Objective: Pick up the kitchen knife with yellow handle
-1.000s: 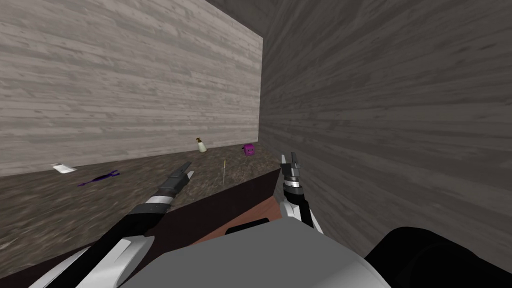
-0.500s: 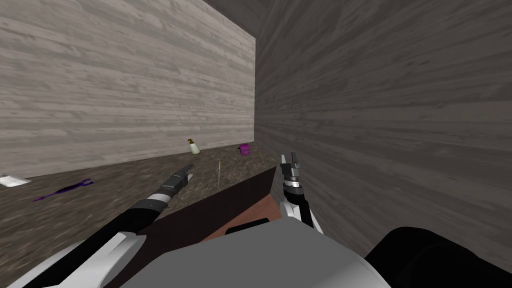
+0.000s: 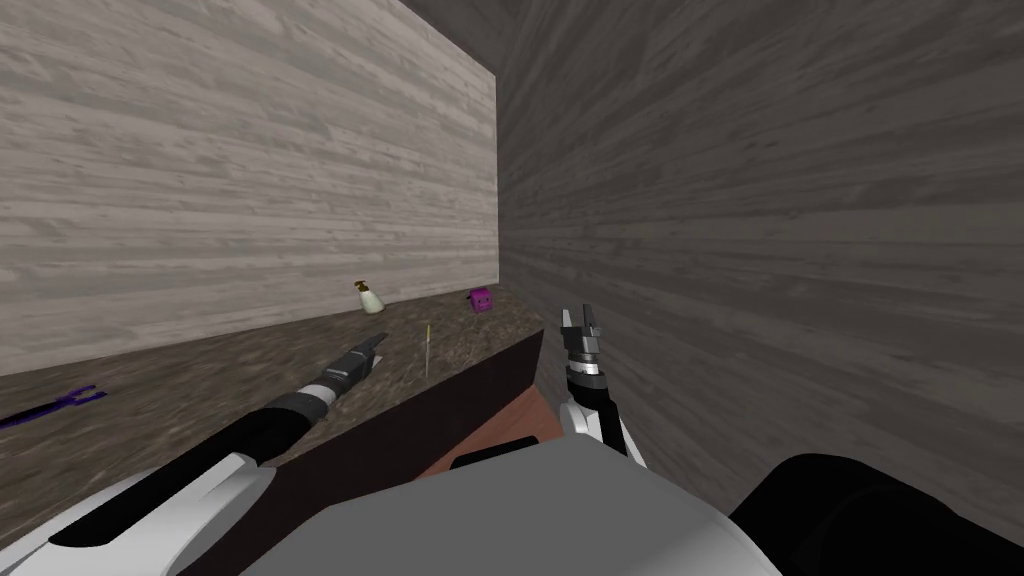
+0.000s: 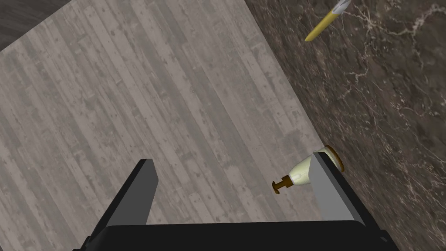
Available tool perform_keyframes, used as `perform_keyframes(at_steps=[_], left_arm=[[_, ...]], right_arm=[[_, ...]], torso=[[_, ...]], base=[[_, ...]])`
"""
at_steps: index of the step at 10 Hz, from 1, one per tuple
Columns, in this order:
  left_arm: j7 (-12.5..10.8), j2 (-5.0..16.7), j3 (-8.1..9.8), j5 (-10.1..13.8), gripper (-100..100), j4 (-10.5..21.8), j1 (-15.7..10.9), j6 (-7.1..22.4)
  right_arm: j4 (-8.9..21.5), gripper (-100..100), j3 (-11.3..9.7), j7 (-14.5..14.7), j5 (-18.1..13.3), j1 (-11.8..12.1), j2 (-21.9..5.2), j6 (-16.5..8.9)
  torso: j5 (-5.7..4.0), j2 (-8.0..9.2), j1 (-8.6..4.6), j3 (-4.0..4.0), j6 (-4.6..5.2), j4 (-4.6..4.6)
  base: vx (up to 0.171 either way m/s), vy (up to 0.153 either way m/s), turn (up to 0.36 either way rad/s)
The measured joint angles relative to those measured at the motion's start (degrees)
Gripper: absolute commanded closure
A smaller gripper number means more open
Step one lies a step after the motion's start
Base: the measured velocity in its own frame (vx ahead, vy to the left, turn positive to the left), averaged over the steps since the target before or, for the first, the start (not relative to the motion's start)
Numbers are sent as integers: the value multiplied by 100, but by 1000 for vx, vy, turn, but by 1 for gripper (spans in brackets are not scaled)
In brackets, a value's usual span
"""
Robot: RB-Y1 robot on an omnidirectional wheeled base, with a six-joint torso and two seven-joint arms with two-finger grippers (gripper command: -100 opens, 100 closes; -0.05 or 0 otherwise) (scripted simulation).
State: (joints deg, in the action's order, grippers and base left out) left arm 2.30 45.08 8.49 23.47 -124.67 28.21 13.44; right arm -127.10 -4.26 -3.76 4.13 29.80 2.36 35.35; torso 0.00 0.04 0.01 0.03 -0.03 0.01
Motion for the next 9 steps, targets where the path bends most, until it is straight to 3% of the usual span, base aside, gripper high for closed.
perform_keyframes(at_steps=[9], left_arm=[[63, 1429, -189, 1129, -100, 459, -198, 1328]], right_arm=[[0, 0, 0, 0, 0, 0, 0, 0]], torso=[[1, -6, 4, -3, 3, -1]], base=[[-5, 0, -174]])
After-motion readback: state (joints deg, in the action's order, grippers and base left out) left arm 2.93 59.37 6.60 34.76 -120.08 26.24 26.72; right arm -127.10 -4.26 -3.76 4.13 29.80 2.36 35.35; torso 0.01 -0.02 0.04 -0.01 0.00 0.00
